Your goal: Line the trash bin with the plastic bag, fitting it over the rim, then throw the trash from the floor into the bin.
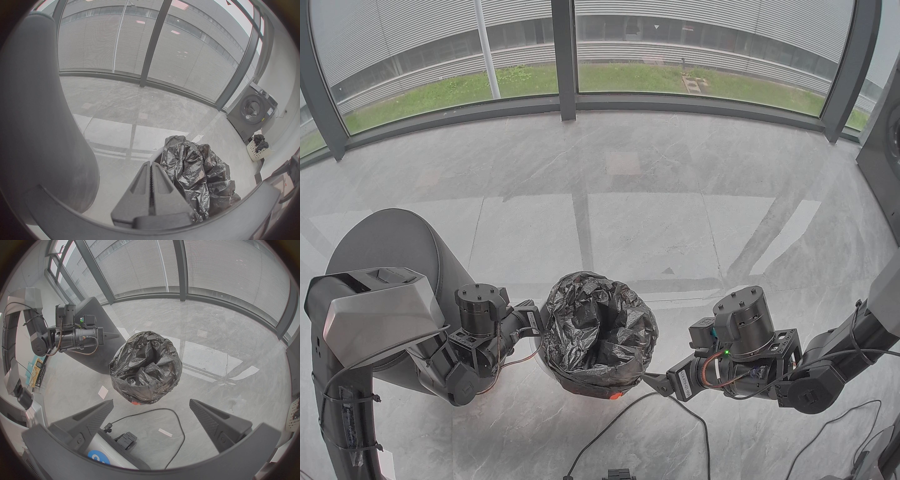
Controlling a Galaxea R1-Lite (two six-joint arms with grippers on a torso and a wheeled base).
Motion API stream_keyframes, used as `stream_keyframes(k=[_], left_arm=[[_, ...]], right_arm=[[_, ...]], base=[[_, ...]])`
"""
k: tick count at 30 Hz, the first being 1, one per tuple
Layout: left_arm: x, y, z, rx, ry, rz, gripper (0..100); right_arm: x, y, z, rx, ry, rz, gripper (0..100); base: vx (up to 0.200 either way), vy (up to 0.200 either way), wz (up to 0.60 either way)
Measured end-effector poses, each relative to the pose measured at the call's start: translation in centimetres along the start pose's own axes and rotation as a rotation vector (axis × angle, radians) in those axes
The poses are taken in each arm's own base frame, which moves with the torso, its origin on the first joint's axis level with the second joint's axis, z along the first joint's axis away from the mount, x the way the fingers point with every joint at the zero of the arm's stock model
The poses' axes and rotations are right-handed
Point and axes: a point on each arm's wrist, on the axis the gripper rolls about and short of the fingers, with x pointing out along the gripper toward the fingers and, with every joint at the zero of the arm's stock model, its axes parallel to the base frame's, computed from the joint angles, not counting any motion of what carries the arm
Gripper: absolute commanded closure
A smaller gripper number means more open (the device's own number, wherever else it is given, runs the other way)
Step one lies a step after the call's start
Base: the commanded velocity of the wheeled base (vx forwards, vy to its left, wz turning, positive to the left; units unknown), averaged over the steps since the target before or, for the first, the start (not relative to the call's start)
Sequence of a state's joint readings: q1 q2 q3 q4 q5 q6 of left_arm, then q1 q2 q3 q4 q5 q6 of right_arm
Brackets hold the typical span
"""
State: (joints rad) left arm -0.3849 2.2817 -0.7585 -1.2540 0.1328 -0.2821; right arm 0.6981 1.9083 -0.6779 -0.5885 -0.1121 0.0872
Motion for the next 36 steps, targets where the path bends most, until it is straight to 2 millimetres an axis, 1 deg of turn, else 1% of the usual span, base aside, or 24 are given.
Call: stream_keyframes(k=[2,5,10,11,15,23,30,36], left_arm=[[-0.1,-0.2,0.0,0.001,-0.001,-0.017,100],[-0.2,-1.1,-0.1,0.005,-0.010,-0.059,100],[-0.3,-2.7,-0.8,0.001,0.004,-0.105,100],[-0.3,-2.8,-1.0,0.000,0.010,-0.106,0],[-0.3,-3.0,-1.3,0.004,0.016,-0.108,0],[-0.1,-2.7,-1.6,0.004,0.018,-0.104,0],[0.4,-3.1,-2.6,0.000,0.016,-0.122,0],[0.9,-2.9,-3.3,0.000,0.025,-0.117,0]], right_arm=[[0.0,0.0,0.0,-0.001,0.000,0.001,0],[0.0,0.0,0.0,-0.001,0.000,0.001,0],[0.0,0.0,0.0,0.000,-0.001,0.001,0],[-0.1,0.0,0.0,0.000,-0.001,0.001,0],[-0.1,0.0,0.0,0.001,-0.003,0.001,0],[-0.1,0.0,0.0,0.002,-0.003,0.001,0],[-0.1,0.0,0.0,0.003,-0.002,0.001,0],[-0.2,0.0,-0.2,0.002,0.006,0.001,0]], base=[[0.000,0.000,0.00],[0.000,0.000,0.00],[0.000,0.000,0.00],[0.000,0.000,0.00],[0.000,0.000,0.00],[0.000,0.000,0.00],[0.000,0.000,0.00],[0.000,0.000,0.00]])
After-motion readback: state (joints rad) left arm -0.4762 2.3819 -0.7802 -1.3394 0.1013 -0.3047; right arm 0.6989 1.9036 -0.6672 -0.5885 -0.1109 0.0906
